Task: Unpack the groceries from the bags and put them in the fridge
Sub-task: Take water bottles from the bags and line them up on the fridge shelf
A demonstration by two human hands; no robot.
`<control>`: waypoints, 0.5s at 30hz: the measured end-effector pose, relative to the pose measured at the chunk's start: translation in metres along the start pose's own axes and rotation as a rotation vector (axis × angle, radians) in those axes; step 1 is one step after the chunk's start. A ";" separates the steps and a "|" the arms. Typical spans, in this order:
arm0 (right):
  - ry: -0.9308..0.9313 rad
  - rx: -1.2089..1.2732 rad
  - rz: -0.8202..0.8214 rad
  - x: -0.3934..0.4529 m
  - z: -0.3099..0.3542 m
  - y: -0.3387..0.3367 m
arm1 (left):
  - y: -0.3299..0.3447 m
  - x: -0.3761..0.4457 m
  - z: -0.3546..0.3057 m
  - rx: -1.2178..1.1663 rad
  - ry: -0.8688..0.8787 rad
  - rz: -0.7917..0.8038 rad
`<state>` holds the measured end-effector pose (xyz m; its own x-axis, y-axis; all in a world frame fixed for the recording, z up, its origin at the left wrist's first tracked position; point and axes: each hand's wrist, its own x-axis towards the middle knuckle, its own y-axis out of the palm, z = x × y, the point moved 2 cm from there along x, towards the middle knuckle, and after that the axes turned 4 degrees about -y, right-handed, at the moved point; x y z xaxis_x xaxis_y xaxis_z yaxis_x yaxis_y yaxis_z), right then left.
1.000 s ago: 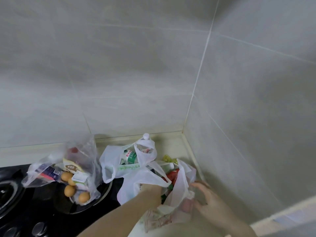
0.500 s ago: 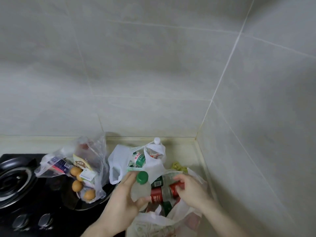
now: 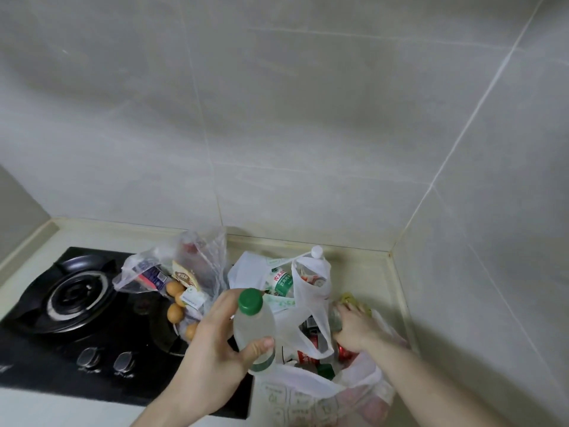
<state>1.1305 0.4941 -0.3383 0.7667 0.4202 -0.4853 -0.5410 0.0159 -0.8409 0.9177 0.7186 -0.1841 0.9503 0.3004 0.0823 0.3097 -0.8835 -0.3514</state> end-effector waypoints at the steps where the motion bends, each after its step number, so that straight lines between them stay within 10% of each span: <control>1: 0.021 0.016 -0.001 0.004 -0.001 0.003 | -0.002 -0.001 0.000 0.022 0.003 -0.001; 15: -0.050 0.159 -0.173 -0.024 0.013 -0.025 | -0.015 -0.010 -0.007 0.104 0.042 -0.032</control>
<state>1.1208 0.4951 -0.3028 0.8367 0.4431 -0.3219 -0.4539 0.2321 -0.8603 0.9036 0.7263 -0.1731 0.9412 0.3105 0.1331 0.3368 -0.8312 -0.4423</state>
